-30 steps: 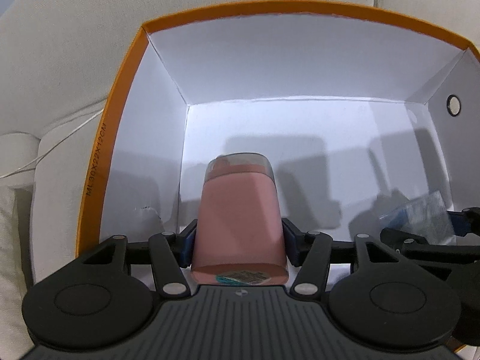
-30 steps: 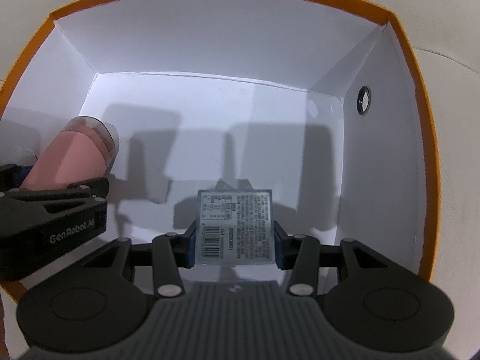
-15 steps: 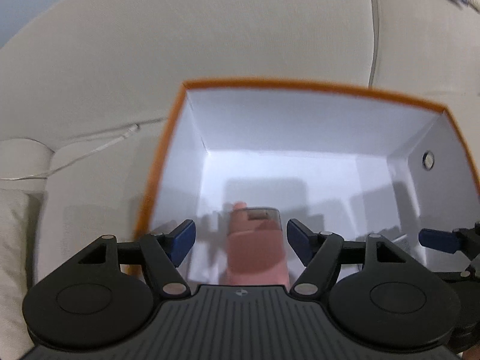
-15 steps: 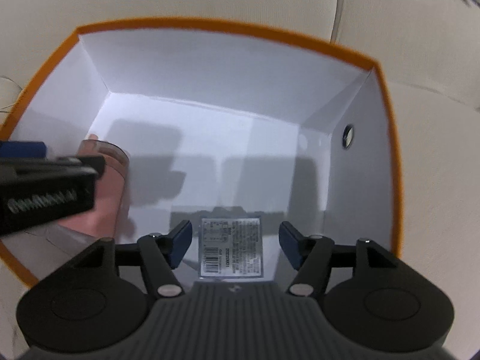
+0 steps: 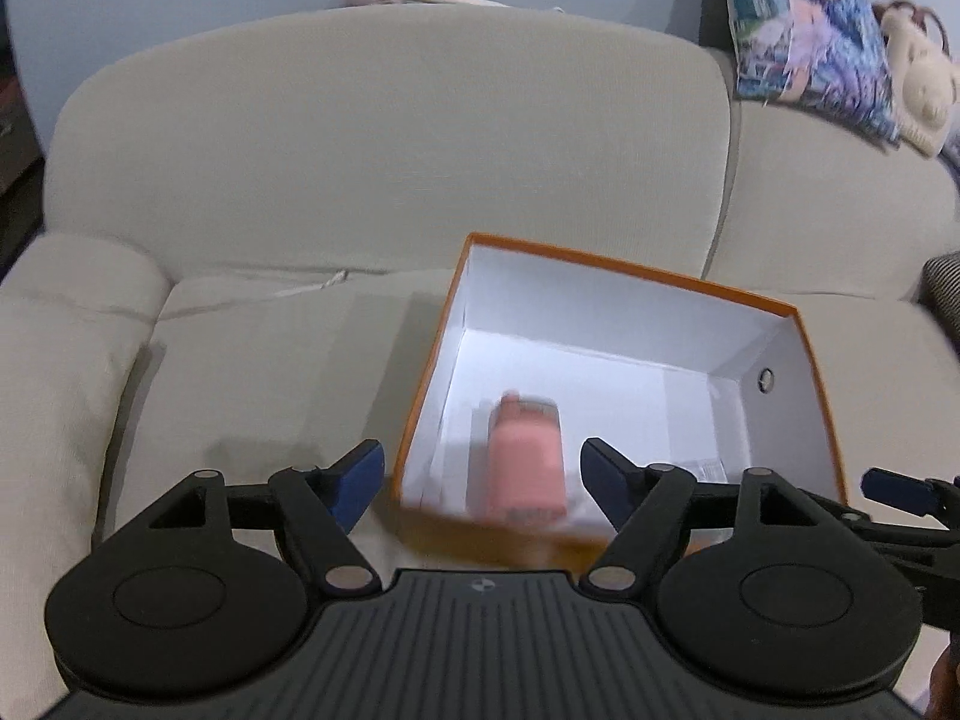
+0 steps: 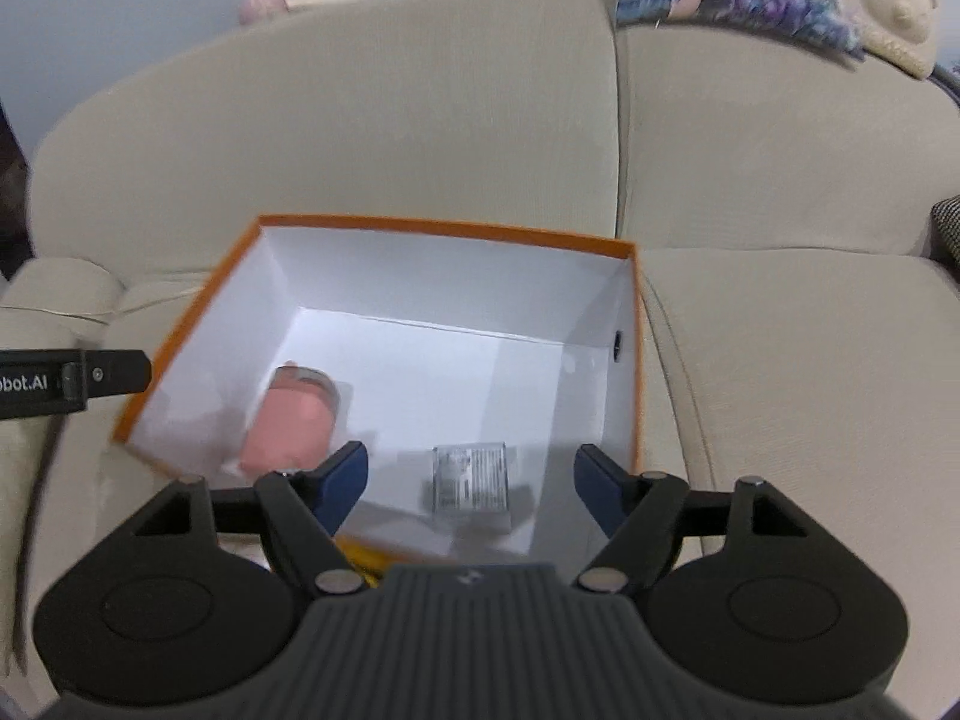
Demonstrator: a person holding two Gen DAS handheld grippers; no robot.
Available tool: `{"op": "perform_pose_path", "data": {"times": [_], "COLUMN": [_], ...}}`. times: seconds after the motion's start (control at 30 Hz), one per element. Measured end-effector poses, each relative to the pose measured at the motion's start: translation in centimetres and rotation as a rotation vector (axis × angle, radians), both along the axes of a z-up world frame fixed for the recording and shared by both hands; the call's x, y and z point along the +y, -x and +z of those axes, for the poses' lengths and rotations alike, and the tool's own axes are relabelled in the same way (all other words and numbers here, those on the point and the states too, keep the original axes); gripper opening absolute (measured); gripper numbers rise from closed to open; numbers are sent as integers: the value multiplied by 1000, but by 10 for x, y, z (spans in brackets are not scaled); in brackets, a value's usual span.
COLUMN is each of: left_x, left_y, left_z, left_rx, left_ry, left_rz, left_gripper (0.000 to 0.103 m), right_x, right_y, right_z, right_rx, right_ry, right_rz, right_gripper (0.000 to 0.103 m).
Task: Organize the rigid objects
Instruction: 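Open both tools to release the cup and labeled box inside the box, then grasp the brown cardboard cube with the left tool while the right tool grasps the plaid case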
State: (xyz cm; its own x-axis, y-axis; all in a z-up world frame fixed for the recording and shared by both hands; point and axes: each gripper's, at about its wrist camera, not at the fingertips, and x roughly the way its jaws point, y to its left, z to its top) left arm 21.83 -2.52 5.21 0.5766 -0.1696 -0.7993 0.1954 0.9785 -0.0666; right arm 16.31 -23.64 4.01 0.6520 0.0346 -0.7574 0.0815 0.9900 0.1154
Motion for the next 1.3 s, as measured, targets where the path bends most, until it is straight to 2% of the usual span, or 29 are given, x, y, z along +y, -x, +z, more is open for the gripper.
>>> {"op": "perform_pose_path", "data": {"times": [0.07, 0.13, 0.3, 0.53, 0.63, 1.13, 1.2, 1.3], "left_x": [10, 19, 31, 27, 17, -5, -2, 3], "left_y": [17, 30, 45, 59, 58, 61, 61, 63], "left_z": [-1, -15, -60, -101, -106, -136, -137, -135], "left_rx": [11, 36, 191, 340, 339, 351, 356, 343], "left_ry": [3, -10, -47, 30, 42, -49, -62, -135], "left_rz": [5, 12, 30, 50, 34, 4, 23, 81], "left_gripper": [89, 89, 89, 88, 88, 89, 90, 89], "right_x": [-8, -15, -31, -41, -37, -45, -46, -47], "right_y": [23, 45, 79, 93, 97, 98, 97, 96], "right_z": [0, -3, -19, -40, -41, -54, -55, -58], "right_rx": [-21, -34, -13, 28, 29, 65, 68, 77], "right_ry": [-8, -22, -92, -145, -136, -141, -141, -136], "right_rz": [-2, -11, -39, -59, -40, -46, -43, -46], "right_gripper": [79, 84, 84, 85, 85, 88, 89, 89]}}
